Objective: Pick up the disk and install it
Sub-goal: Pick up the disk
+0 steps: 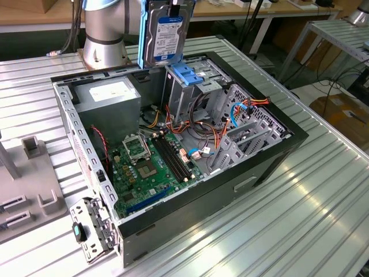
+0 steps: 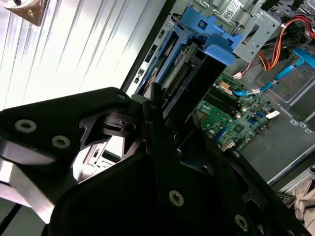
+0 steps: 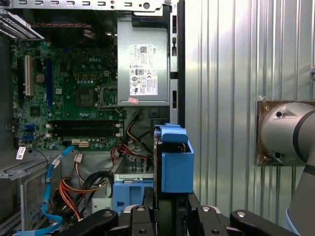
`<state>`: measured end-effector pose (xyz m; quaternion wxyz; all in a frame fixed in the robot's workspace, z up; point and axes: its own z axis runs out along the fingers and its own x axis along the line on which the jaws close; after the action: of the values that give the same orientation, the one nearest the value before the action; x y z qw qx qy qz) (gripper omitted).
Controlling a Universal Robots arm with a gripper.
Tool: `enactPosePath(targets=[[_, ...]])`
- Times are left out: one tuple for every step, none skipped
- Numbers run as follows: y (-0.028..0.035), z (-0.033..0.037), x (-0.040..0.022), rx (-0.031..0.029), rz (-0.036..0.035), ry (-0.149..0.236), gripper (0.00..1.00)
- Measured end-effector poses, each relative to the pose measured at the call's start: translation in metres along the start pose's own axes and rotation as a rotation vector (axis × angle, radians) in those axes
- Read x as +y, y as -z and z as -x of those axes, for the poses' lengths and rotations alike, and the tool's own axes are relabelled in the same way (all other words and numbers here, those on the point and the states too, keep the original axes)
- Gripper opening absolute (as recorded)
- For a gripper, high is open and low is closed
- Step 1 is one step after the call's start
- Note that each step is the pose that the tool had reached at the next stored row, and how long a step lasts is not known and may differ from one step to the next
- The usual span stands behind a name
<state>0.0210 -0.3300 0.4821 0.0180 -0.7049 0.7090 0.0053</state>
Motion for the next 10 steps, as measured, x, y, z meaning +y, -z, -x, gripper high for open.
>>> enactPosePath(targets=[[0.0000, 0.0000, 0.0000, 0.0000, 0.0000, 0.000, 0.35], [0.0000, 0.0000, -0.0004, 0.0000, 0.0000, 0.000, 0.35], [-0.0001, 0.0000, -0.0052, -0.0001, 0.0000, 0.000, 0.35], [-0.0002, 0.0000, -0.0083, 0.0000, 0.0000, 0.000, 0.35], [-0.0002, 0.0001, -0.0100, -0.0001, 0.0000, 0.000, 0.35], [-0.0002, 0.0001, -0.0115, 0.0000, 0.0000, 0.000, 0.35], [-0.0003, 0.0001, -0.0137, 0.0000, 0.0000, 0.000, 0.35], [-0.0004, 0.0001, -0.0161, 0.0000, 0.0000, 0.000, 0.35], [-0.0004, 0.0001, -0.0169, 0.0000, 0.0000, 0.000, 0.35], [-0.0004, 0.0001, -0.0175, 0.0000, 0.0000, 0.000, 0.35]])
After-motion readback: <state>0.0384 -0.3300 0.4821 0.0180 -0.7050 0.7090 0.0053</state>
